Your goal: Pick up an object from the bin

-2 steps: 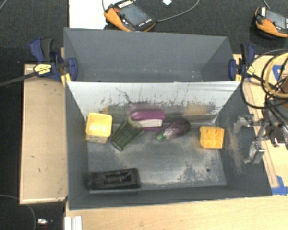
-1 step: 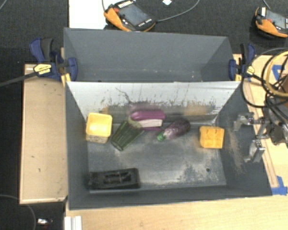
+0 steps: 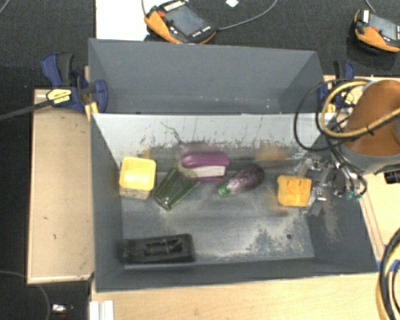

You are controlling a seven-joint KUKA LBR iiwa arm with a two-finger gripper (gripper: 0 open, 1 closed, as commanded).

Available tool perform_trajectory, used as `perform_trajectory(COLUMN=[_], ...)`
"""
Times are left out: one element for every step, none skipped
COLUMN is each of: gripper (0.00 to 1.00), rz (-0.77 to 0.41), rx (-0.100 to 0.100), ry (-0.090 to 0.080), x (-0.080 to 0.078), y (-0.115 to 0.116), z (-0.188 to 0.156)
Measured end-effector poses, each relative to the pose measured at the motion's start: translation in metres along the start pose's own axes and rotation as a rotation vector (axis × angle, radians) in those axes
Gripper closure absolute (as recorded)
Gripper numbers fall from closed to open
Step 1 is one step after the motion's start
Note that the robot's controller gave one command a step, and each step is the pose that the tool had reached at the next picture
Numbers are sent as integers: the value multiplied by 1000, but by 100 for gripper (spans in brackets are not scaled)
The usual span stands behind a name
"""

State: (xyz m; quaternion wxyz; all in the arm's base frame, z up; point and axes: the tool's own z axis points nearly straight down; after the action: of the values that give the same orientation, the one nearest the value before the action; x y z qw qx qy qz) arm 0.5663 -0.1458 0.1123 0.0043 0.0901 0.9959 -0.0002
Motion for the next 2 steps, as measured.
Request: perform_trajectory(gripper=[0, 0], rz=[-9, 77], rx=[2, -1], ry=[-5, -8], x=[1, -11], y=[-6, 3], z=[42, 41])
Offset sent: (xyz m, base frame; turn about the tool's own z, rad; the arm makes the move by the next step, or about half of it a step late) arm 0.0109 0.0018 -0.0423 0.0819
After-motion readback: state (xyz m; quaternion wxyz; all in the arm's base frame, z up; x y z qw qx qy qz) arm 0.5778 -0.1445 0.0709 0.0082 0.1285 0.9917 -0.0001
